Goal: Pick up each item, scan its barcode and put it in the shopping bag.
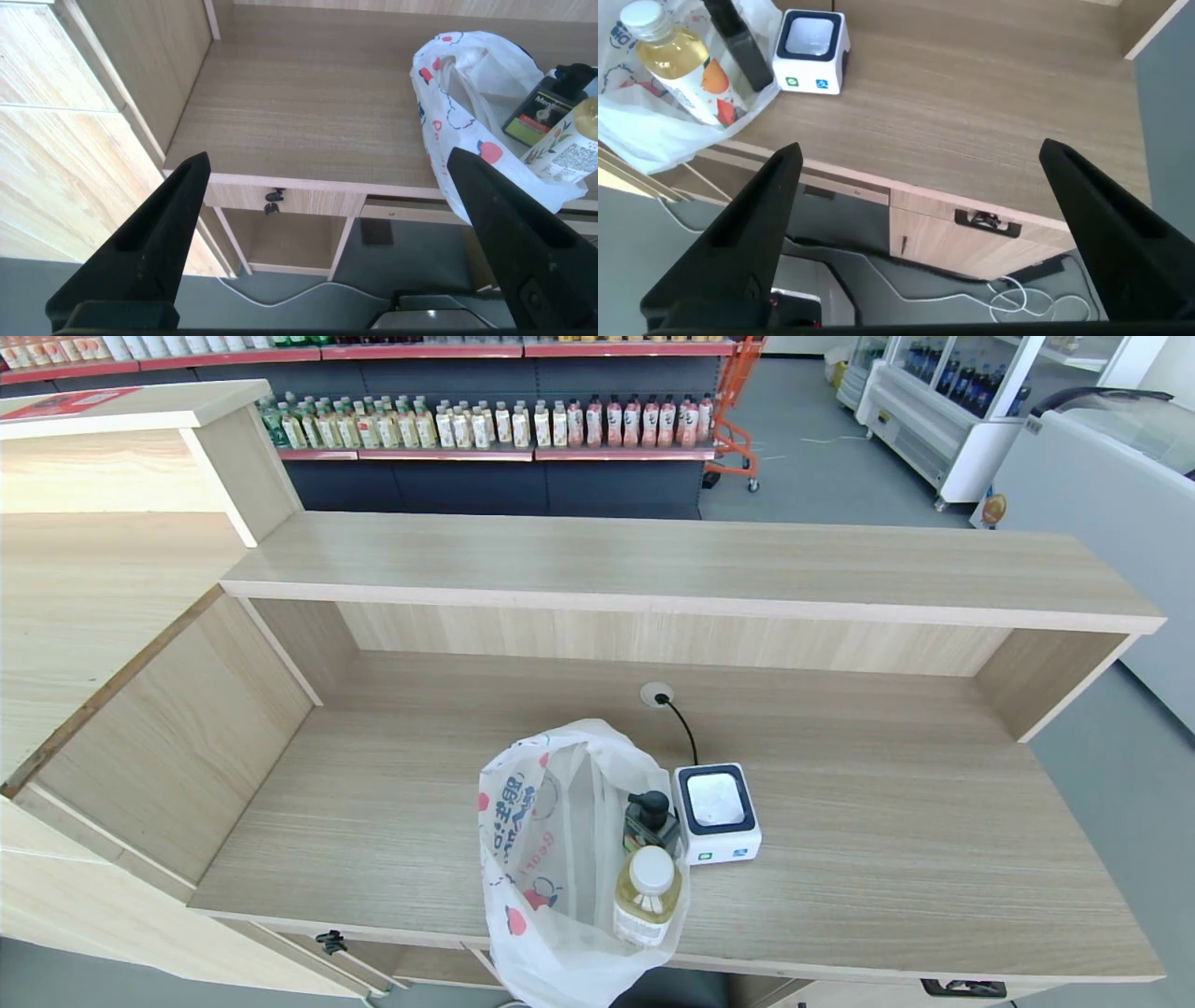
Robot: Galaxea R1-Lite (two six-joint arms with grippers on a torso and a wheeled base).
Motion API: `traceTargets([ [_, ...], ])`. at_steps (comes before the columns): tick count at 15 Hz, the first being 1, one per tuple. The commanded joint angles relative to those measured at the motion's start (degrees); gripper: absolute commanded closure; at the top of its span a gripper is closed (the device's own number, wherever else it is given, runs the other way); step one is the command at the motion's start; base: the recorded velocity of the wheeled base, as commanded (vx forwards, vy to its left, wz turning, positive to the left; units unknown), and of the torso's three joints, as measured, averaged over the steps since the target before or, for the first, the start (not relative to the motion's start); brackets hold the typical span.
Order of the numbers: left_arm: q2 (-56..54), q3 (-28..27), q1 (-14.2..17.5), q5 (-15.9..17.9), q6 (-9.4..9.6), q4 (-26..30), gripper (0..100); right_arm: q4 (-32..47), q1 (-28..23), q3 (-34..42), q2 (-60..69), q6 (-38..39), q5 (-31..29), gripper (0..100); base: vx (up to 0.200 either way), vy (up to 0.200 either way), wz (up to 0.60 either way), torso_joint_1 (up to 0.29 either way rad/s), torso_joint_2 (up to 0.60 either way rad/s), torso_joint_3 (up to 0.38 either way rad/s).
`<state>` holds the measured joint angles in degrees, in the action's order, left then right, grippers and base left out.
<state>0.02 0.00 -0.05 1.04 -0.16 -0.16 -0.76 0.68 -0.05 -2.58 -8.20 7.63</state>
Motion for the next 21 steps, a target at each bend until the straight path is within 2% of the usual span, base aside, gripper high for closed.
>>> traceTargets([
  [1, 0.0, 0.0, 0.0, 0.0, -0.02, 0.0, 0, 0.3, -0.2, 0.0, 2.6, 0.1, -0.1, 0, 0.000, 0.000, 0.00, 0.000, 0.00, 0.000],
  [21, 0.0, 0.0, 0.0, 0.0, -0.28, 0.0, 0, 0.9, -0.2, 0.0, 2.6, 0.8, -0.5, 0, 0.000, 0.000, 0.00, 0.000, 0.00, 0.000],
])
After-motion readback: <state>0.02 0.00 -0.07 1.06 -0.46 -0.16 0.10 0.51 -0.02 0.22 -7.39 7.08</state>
